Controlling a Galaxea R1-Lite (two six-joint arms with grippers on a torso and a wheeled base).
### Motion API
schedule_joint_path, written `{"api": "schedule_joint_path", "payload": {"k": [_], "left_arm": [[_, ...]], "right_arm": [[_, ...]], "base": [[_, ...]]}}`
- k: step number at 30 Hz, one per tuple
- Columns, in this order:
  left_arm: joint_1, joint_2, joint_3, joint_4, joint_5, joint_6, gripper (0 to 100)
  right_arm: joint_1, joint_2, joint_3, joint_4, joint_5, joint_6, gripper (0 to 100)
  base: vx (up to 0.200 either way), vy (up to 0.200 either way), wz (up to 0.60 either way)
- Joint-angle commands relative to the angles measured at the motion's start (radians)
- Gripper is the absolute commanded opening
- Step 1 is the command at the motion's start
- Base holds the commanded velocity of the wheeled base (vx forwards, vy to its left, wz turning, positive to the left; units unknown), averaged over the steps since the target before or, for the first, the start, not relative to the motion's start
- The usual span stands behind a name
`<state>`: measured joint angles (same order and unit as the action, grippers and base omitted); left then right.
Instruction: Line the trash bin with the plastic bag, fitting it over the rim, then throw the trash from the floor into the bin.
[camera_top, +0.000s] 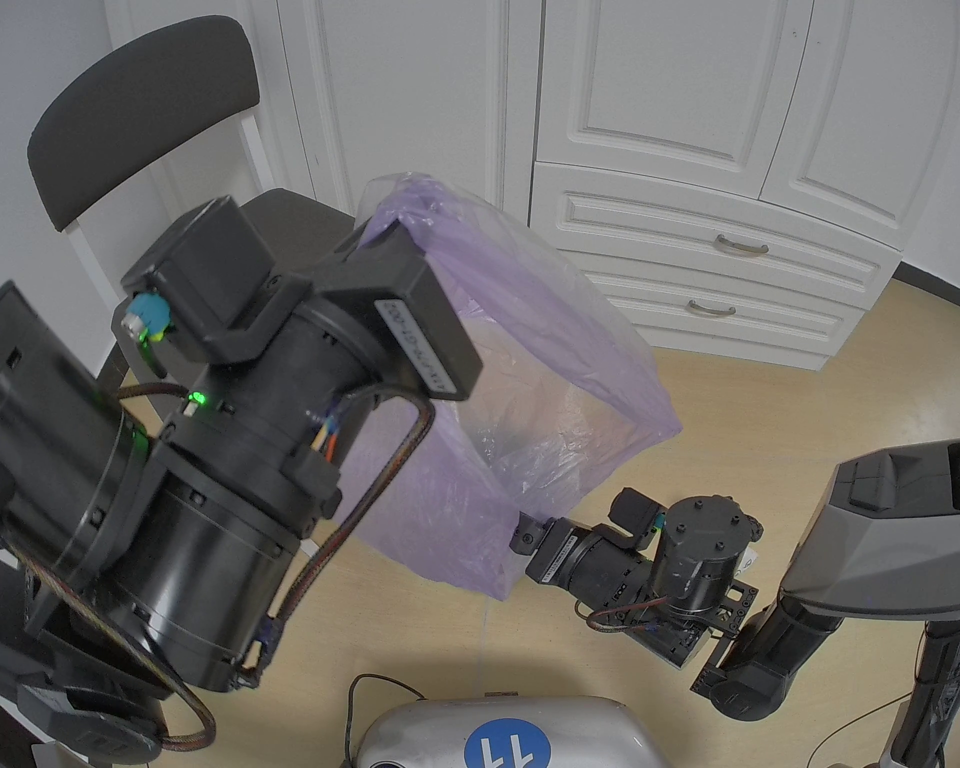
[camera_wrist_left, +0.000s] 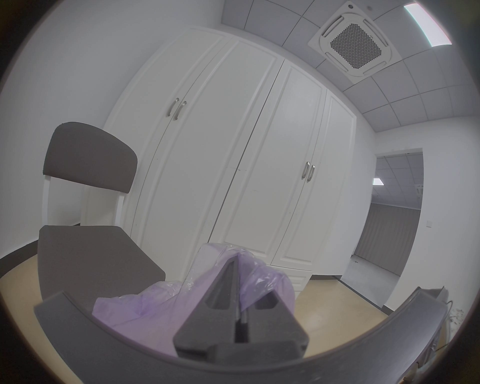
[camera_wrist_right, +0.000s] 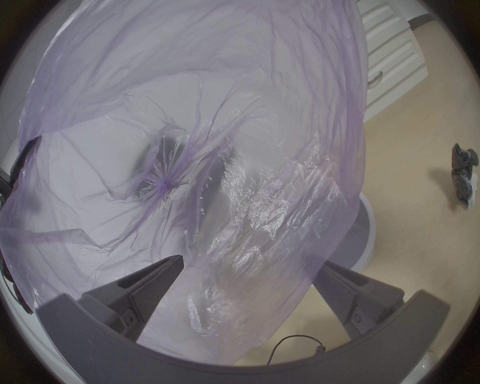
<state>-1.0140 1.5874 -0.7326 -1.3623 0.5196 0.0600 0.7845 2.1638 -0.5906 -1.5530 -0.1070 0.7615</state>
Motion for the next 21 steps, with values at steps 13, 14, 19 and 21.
{"api": "schedule_joint_path", "payload": {"k": [13,14,19,21], "left_arm": [[0.028,-0.052,-0.059,0.017,0.048,-0.002,0],[0.028,-0.052,-0.064,0.016,0.048,-0.002,0],[0.026,-0.052,-0.096,0.016,0.083,-0.003,0],[0.023,-0.052,-0.113,0.016,0.091,-0.005,0]], "right_arm": [[-0.021,-0.180,0.051,-0.018,0.012,-0.028,100],[-0.019,-0.183,0.060,-0.018,0.015,-0.027,100],[-0.019,-0.127,0.057,-0.018,0.017,-0.016,100],[-0.019,-0.094,0.049,-0.018,0.017,-0.007,100]], "base": [[0.000,0.000,0.00],[0.000,0.000,0.00],[0.000,0.000,0.00],[0.000,0.000,0.00]]}}
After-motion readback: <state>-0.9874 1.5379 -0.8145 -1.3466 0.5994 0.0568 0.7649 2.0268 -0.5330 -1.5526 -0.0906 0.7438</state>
